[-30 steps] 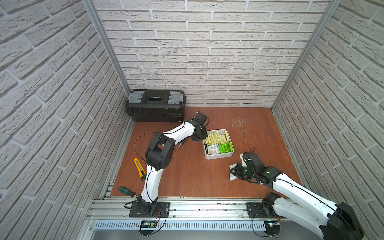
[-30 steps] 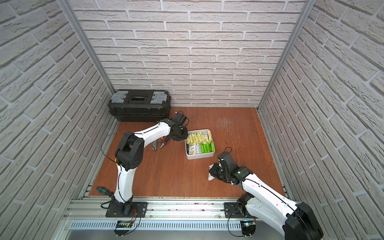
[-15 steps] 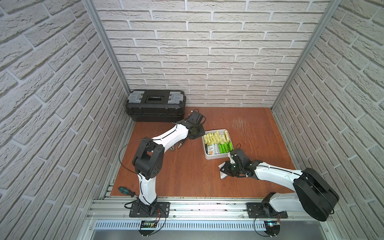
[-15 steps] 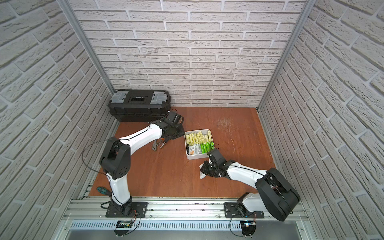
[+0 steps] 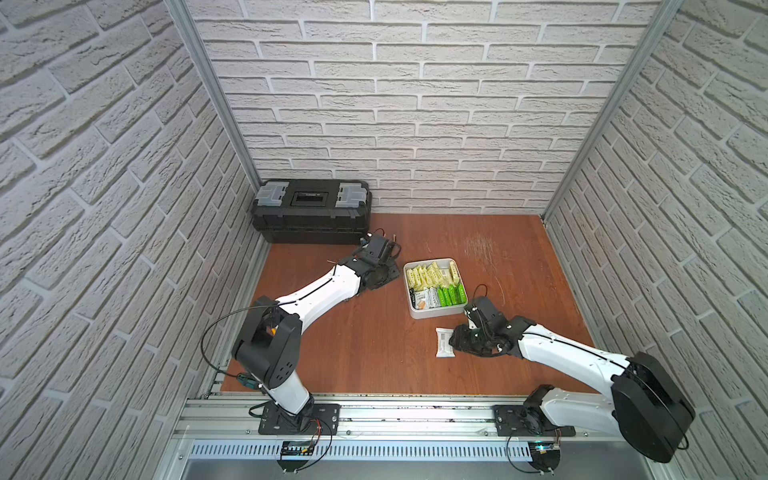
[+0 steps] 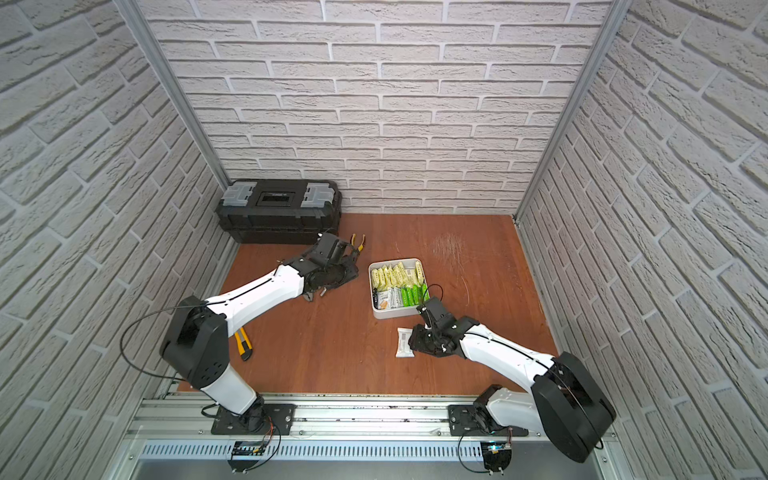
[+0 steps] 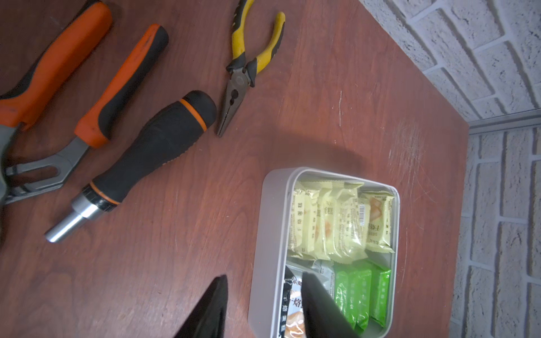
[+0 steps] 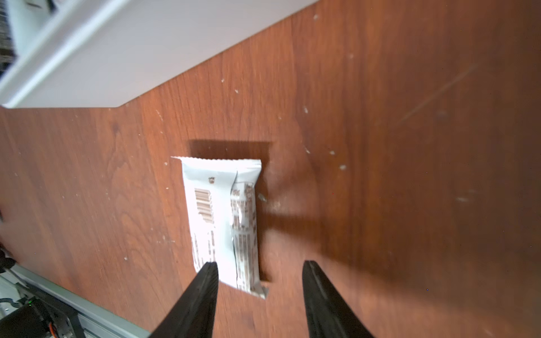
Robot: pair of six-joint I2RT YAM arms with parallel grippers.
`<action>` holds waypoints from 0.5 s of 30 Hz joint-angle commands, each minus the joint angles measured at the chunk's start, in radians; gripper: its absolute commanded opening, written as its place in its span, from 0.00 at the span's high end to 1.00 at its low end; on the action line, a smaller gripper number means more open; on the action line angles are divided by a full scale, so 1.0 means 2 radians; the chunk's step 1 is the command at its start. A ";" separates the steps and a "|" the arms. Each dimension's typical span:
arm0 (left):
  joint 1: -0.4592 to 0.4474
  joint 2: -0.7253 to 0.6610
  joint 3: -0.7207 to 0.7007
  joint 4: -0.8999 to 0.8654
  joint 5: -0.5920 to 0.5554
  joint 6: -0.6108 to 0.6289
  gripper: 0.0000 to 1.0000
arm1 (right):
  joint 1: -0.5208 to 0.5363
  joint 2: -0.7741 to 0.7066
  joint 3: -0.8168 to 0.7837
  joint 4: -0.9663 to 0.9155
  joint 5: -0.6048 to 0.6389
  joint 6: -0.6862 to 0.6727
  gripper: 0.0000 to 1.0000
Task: Take the cookies out of the storage box
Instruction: Place the cookie at the center of the board.
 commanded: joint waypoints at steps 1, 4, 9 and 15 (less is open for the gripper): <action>0.004 -0.035 -0.032 0.031 -0.008 -0.010 0.54 | 0.002 -0.040 0.039 -0.069 0.033 -0.030 0.50; 0.015 -0.064 -0.065 0.050 -0.012 -0.011 0.54 | 0.002 -0.049 0.072 -0.081 0.024 -0.053 0.53; 0.036 -0.101 -0.119 0.086 0.005 -0.022 0.54 | 0.002 0.000 0.146 -0.070 0.003 -0.094 0.58; 0.056 -0.149 -0.169 0.080 -0.008 -0.050 0.54 | 0.002 0.128 0.268 -0.057 -0.028 -0.124 0.66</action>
